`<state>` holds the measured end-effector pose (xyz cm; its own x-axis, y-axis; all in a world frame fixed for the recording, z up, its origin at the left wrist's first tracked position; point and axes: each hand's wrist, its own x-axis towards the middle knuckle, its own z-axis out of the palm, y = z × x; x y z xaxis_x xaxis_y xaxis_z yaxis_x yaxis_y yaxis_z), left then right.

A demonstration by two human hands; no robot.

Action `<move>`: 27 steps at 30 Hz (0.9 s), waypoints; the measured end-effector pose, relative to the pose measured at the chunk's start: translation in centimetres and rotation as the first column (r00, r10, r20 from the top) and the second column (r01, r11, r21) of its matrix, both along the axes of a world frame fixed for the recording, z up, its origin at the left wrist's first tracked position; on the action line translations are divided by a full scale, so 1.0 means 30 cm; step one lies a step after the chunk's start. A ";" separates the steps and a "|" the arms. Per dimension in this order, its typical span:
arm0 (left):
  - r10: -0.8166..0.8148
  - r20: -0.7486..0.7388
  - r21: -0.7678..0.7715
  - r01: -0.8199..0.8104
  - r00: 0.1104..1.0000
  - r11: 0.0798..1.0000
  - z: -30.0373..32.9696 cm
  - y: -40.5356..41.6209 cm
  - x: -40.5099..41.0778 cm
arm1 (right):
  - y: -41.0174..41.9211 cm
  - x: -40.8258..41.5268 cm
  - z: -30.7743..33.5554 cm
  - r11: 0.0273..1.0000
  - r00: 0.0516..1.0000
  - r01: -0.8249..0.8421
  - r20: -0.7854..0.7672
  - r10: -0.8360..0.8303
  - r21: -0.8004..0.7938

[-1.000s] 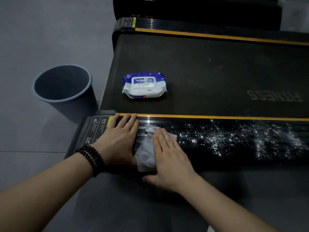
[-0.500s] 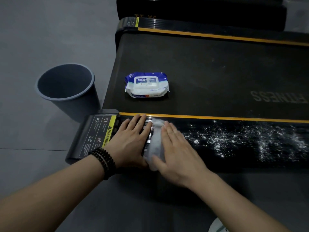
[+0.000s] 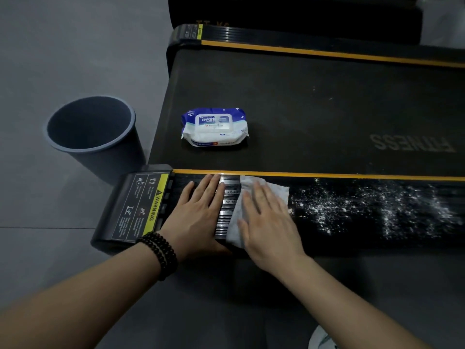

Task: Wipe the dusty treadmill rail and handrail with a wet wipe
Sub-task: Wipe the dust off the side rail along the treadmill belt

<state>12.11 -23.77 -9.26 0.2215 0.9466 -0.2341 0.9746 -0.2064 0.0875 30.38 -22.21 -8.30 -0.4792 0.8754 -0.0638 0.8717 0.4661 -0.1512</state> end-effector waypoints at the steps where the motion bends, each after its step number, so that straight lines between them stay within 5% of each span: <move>1: 0.000 -0.003 -0.003 0.000 1.000 1.000 0.000 -0.001 0.000 | -0.010 -0.005 -0.008 0.998 1.000 0.014 -0.005 -0.015 -0.057; 11: 0.000 -0.042 -0.028 -0.001 0.999 1.000 0.002 0.001 0.004 | -0.125 0.006 -0.058 0.999 1.000 0.012 -0.024 -0.014 -0.047; 16: 0.000 -0.053 -0.046 -0.002 0.999 0.999 0.011 0.004 0.004 | -0.047 0.012 -0.013 0.993 0.996 0.042 0.083 -0.032 -0.112; 27: 0.000 -0.045 -0.064 -0.003 0.999 0.998 0.018 0.004 0.007 | -0.083 0.063 0.003 0.979 0.986 -0.155 0.033 0.161 -0.135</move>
